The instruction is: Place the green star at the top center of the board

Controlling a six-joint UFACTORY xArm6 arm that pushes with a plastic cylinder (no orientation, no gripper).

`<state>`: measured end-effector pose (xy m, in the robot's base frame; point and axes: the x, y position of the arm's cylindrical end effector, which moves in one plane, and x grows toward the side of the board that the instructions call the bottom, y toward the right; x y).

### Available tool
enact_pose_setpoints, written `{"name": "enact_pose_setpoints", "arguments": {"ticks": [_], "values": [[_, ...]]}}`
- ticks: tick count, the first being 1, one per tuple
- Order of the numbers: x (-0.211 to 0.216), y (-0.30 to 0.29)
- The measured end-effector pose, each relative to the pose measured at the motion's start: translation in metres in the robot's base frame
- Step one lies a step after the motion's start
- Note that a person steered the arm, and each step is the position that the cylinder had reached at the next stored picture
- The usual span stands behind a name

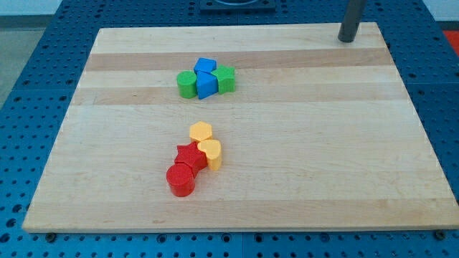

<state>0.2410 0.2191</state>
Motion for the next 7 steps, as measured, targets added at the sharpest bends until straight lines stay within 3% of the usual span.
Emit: {"name": "enact_pose_setpoints", "arguments": {"ticks": [7], "values": [[0.0000, -0.0069]]}}
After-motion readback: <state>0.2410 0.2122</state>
